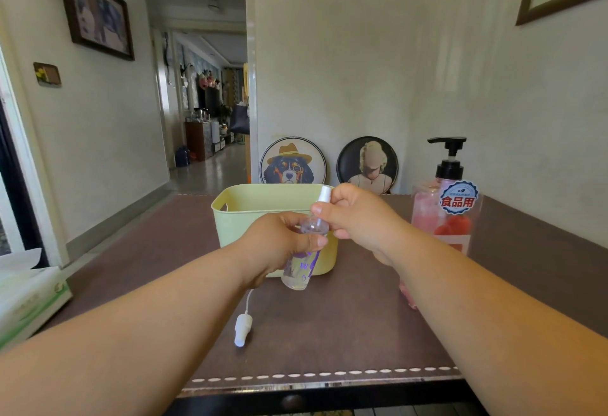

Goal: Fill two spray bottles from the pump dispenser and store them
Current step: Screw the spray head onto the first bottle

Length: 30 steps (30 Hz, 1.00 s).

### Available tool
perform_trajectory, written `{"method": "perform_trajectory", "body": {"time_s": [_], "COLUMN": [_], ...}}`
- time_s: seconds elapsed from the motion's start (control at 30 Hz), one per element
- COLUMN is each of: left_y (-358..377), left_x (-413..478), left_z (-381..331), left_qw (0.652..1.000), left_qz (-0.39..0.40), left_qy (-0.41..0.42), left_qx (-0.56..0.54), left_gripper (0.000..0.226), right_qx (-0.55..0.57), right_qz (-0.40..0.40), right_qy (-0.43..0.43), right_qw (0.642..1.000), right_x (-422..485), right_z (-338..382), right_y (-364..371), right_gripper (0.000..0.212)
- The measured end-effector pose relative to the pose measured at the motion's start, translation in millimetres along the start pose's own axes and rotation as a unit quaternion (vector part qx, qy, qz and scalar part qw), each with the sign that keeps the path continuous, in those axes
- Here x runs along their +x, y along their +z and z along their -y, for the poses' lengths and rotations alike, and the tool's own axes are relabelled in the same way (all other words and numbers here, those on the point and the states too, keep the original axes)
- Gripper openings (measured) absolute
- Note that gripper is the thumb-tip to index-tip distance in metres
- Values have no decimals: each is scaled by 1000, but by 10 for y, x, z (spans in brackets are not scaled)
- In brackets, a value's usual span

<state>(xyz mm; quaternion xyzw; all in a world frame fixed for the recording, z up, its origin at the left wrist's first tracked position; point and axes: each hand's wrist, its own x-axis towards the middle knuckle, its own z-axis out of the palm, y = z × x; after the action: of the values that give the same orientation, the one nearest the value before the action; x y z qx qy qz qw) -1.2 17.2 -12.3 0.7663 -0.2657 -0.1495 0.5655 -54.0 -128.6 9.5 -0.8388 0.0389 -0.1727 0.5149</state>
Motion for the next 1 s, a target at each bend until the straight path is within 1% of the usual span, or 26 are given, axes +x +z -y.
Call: {"method": "perform_trajectory", "body": {"time_s": [0.07,0.13,0.2,0.27,0.37,0.5,0.63,0.73,0.77,0.83,0.9,1.0], "left_y": [18,30,24,9,-7,-23,-23,-29,-33,-39,-40,-26], "left_x": [-9,-16,-14,-7,-7,-18,-26,-19,-15,-13,-18,-35], "left_z": [-12,-22,-34,-44,-59,-61,-61,-62,-62,-66,-76,-95], "left_qw": [1000,1000,1000,1000,1000,1000,1000,1000,1000,1000,1000,1000], "left_qz": [1,2,1,-3,-6,-3,-2,-3,-2,-1,1,6], "left_qy": [3,5,5,2,0,5,14,14,13,10,10,13], "left_qx": [2,2,-3,-13,-22,-12,8,10,8,3,6,8], "left_gripper": [32,31,31,31,30,31,31,32,32,32,31,31], "right_qx": [-14,-20,2,40,69,41,36,71,83,73,46,29], "right_qz": [-12,-12,-4,10,34,42,27,45,55,74,73,69], "right_qy": [7,9,10,17,31,28,23,32,38,38,37,38], "right_qw": [1000,1000,1000,999,997,998,999,996,994,994,996,997], "right_x": [13,14,1,-3,-11,19,20,7,-2,9,23,20], "right_z": [0,9,45,93,167,142,125,156,178,195,191,198], "right_y": [6,4,-12,-41,-72,-67,-73,-109,-122,-140,-137,-130], "right_gripper": [28,27,30,40,34,26,28,37,37,29,22,41]}}
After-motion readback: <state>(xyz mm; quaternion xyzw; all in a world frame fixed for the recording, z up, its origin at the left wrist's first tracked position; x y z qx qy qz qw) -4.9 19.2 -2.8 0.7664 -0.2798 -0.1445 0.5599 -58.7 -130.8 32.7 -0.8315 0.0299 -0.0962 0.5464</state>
